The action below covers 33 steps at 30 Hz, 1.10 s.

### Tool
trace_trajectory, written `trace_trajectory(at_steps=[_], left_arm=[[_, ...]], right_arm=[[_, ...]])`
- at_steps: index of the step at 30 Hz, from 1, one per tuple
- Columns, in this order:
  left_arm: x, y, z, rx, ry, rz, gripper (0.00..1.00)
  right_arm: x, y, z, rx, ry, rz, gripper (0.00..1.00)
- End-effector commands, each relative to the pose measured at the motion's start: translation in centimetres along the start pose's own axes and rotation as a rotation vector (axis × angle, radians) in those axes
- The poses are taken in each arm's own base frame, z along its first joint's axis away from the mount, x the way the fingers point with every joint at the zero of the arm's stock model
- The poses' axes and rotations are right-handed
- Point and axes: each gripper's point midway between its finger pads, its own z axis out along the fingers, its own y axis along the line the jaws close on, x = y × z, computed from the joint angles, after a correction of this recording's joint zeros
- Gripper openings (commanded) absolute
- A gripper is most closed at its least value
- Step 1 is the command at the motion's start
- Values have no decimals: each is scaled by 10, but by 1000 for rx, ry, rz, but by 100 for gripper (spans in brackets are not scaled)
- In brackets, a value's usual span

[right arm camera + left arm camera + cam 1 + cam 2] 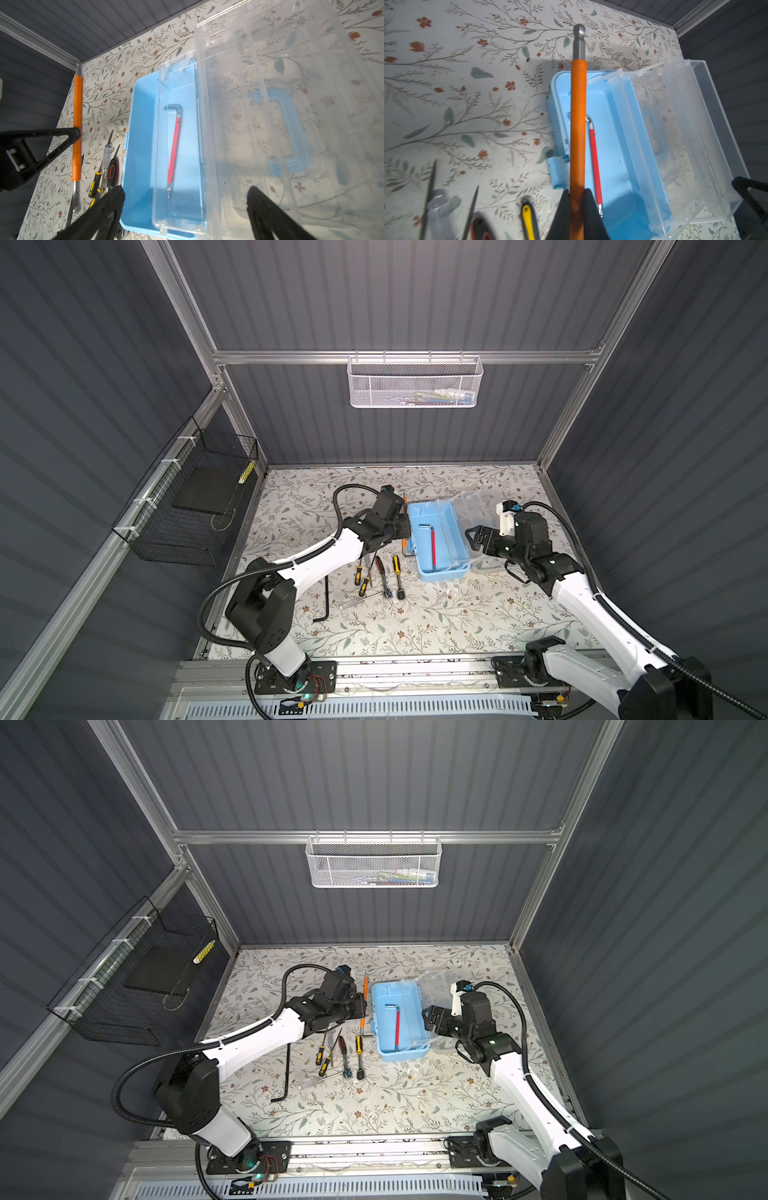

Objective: Pack the tool kit
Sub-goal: 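Carry the orange hex key into the blue box and release it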

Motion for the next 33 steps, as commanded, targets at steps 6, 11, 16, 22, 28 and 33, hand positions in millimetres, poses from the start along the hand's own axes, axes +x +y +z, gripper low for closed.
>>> trace_trajectory(at_steps=[6, 11, 16, 22, 28, 33], left_arm=[[2, -41, 37, 86, 20, -74, 0], [16, -42, 53, 66, 62, -83, 0], [39, -32, 70, 21, 119, -92, 0], [35, -35, 77, 10, 125, -84, 0], [40, -33, 78, 2, 145, -81, 6], [39, -33, 77, 1, 144, -76, 12]], right_arm=[[2, -3, -5, 8, -8, -9, 94], [3, -4, -4, 14, -6, -14, 94], [3, -4, -4, 16, -6, -17, 95], [4, -6, -5, 25, -6, -20, 95], [2, -7, -4, 28, -8, -21, 95], [1, -6, -4, 30, -8, -20, 95]])
